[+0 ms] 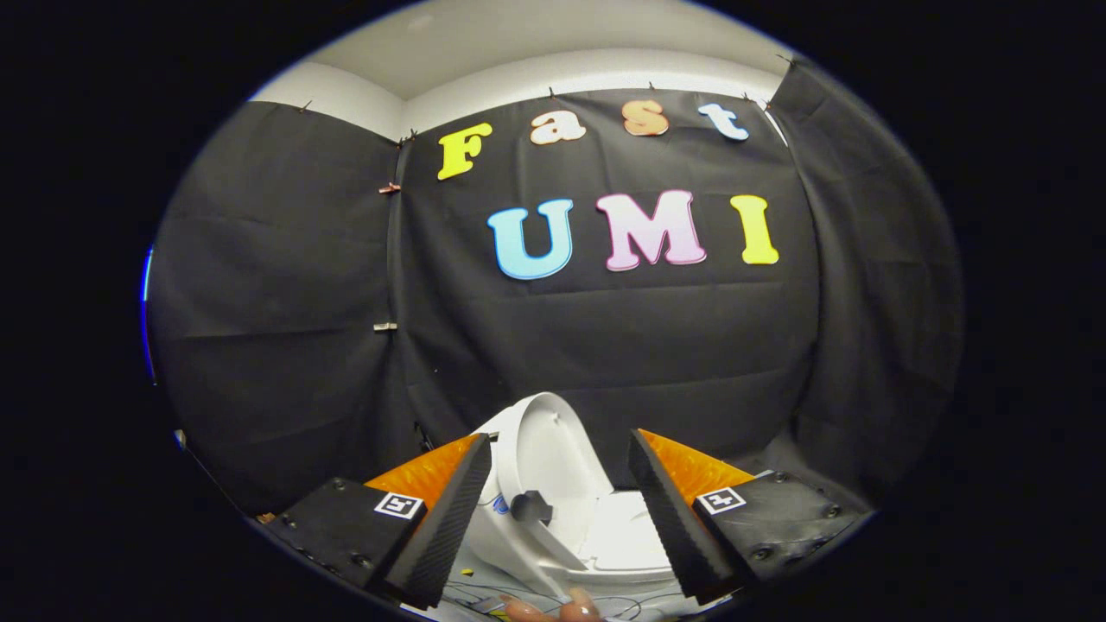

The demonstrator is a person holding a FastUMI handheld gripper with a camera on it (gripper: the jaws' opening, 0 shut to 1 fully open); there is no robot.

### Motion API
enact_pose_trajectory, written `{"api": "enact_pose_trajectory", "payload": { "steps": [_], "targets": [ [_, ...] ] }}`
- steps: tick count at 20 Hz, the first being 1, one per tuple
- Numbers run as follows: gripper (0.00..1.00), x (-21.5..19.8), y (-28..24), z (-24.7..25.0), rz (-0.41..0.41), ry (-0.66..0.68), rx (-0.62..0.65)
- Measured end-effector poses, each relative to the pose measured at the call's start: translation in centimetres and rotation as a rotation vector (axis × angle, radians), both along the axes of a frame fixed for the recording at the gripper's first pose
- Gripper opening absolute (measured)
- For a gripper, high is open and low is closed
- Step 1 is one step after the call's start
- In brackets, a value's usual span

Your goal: Open the toilet lid.

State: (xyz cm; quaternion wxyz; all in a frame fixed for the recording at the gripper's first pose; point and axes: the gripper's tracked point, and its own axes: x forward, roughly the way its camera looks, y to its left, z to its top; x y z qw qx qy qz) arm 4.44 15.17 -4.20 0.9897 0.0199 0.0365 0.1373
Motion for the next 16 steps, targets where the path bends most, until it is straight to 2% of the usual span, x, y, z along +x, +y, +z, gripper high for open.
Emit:
{"api": "enact_pose_trajectory", "payload": {
  "steps": [5,9,16],
  "targets": [
    [0.99,-3.7,-3.9,4.8,-0.035,-0.081,-0.027],
    [0.99,-5.8,-6.5,6.1,-0.063,-0.107,-0.033],
    [0.99,-7.0,-10.4,7.4,-0.124,-0.122,-0.013]
  ]
}}
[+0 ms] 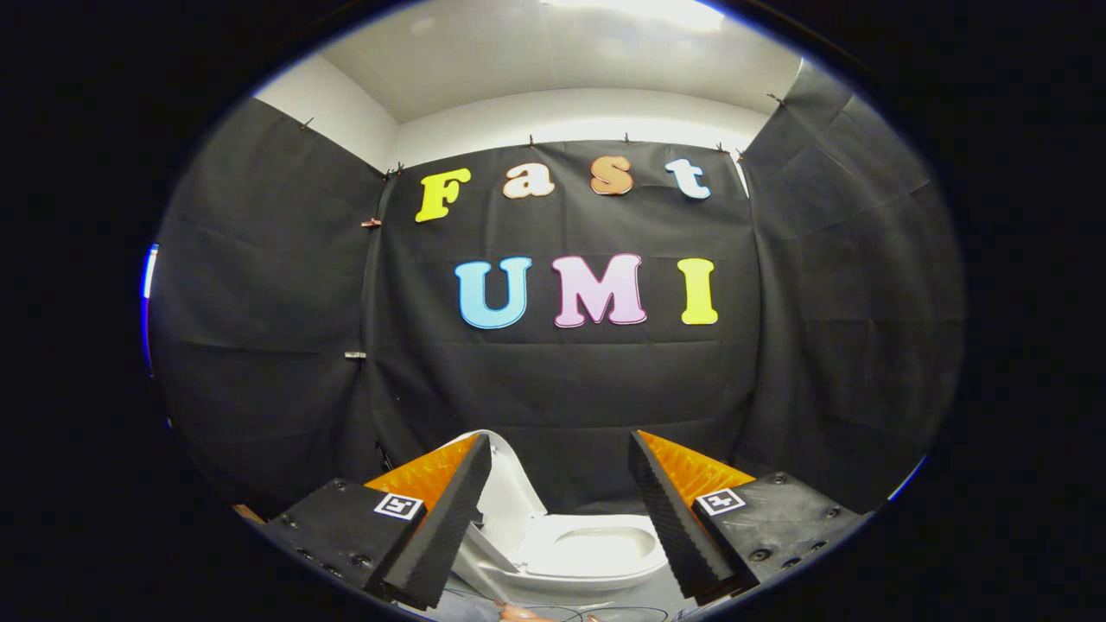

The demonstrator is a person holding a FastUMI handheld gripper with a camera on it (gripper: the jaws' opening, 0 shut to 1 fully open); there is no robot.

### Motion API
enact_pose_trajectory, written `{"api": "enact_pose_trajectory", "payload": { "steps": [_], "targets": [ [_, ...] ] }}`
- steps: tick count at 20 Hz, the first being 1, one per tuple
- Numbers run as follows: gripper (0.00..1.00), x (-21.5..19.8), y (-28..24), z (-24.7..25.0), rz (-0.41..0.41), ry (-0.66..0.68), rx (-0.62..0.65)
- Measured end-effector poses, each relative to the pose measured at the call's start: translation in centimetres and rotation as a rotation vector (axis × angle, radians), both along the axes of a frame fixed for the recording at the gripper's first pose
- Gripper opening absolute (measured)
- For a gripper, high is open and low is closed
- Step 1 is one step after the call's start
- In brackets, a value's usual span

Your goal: Open the toilet lid.

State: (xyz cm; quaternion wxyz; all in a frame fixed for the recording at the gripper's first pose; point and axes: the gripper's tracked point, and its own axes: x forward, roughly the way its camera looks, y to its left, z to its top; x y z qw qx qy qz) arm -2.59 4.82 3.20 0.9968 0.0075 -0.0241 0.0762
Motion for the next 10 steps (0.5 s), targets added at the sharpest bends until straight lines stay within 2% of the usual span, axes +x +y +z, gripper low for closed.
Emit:
{"api": "enact_pose_trajectory", "payload": {
  "steps": [10],
  "targets": [
    [0.99,-0.55,-0.04,0.55,-0.009,-0.017,-0.001]
  ]
}}
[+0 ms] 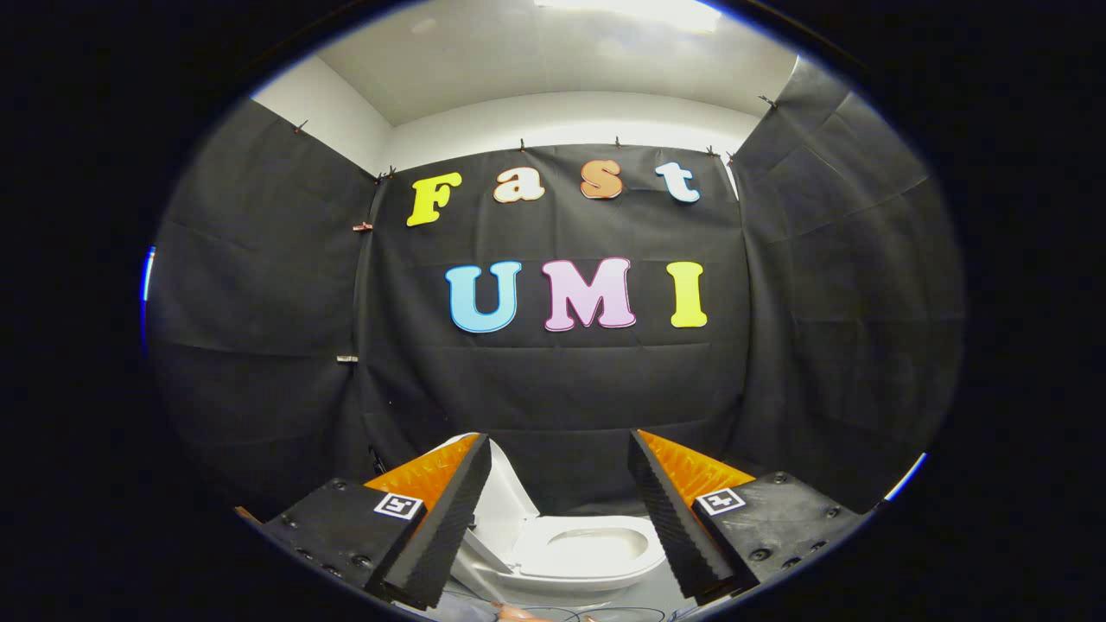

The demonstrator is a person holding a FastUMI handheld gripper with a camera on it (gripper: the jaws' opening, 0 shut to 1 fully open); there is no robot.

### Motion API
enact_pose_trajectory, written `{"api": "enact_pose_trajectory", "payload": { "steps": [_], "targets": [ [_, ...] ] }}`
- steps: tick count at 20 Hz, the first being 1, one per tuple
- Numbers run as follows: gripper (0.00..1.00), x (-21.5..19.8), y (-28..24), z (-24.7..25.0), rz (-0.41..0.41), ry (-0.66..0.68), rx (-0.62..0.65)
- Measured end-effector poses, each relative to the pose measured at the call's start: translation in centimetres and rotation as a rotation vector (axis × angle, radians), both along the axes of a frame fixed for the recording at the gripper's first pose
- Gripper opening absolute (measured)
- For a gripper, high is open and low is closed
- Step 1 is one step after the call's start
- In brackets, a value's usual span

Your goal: Open the toilet lid.

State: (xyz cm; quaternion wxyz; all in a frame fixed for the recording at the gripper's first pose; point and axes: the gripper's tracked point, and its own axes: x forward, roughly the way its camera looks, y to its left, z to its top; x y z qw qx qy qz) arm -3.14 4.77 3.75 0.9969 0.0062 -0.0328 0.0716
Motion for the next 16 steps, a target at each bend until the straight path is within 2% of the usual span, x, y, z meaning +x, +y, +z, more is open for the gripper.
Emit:
{"api": "enact_pose_trajectory", "payload": {
  "steps": [16],
  "targets": [
    [0.99,0.45,0.0,0.24,0.006,0.002,0.005]
  ]
}}
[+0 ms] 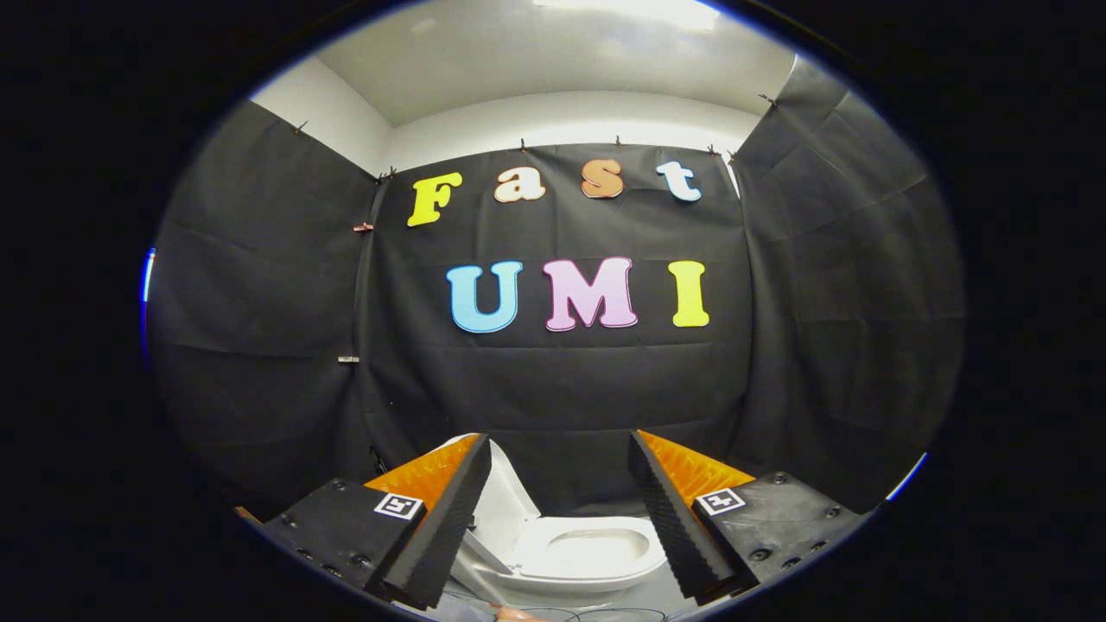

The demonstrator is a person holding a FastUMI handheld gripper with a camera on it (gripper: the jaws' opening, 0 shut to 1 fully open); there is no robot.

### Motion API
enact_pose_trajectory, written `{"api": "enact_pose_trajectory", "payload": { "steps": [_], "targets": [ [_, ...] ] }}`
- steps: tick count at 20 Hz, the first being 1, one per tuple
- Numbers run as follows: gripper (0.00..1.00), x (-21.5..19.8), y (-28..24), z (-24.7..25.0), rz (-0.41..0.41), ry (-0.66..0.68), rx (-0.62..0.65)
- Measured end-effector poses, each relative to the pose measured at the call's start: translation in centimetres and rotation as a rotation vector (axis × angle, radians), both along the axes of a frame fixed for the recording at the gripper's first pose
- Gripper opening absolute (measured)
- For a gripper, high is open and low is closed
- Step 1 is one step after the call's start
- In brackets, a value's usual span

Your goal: Open the toilet lid.

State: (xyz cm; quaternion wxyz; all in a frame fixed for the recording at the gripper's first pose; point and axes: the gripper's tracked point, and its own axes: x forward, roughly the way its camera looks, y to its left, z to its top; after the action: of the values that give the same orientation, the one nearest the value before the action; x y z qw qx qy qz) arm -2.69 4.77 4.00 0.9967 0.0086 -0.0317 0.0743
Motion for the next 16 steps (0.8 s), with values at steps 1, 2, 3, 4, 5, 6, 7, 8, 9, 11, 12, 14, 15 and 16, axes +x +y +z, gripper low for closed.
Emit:
{"api": "enact_pose_trajectory", "payload": {
  "steps": [1,2,3,4,5,6,7,8,9,11,12,14,15,16],
  "targets": [
    [0.99,-0.1,-0.02,-0.05,0.0,-0.001,0.0],
    [0.99,-0.08,-0.09,-0.04,0.001,-0.001,0.0],
    [0.99,-0.11,-0.07,0.05,0.002,-0.002,0.001],
    [0.99,-0.2,-0.09,0.12,0.002,-0.002,0.003],
    [0.99,-0.23,-0.07,0.15,0.001,-0.002,0.005],
    [0.99,-0.17,-0.16,0.12,0.0,-0.002,0.007],
    [0.99,-0.13,-0.2,0.1,-0.002,-0.002,0.007],
    [0.99,-0.07,-0.34,0.14,-0.006,-0.001,0.007],
    [0.99,-0.03,-0.39,0.16,-0.01,-0.001,0.006],
    [0.99,-0.15,-0.31,0.3,-0.008,-0.004,0.005],
    [0.99,-0.25,-0.34,0.34,-0.008,-0.006,0.005],
    [0.99,-0.24,-0.29,0.42,-0.008,-0.009,0.007],
    [0.99,-0.25,-0.38,0.37,-0.009,-0.008,0.005],
    [0.99,-0.2,-0.4,0.33,-0.011,-0.006,0.004]
  ]
}}
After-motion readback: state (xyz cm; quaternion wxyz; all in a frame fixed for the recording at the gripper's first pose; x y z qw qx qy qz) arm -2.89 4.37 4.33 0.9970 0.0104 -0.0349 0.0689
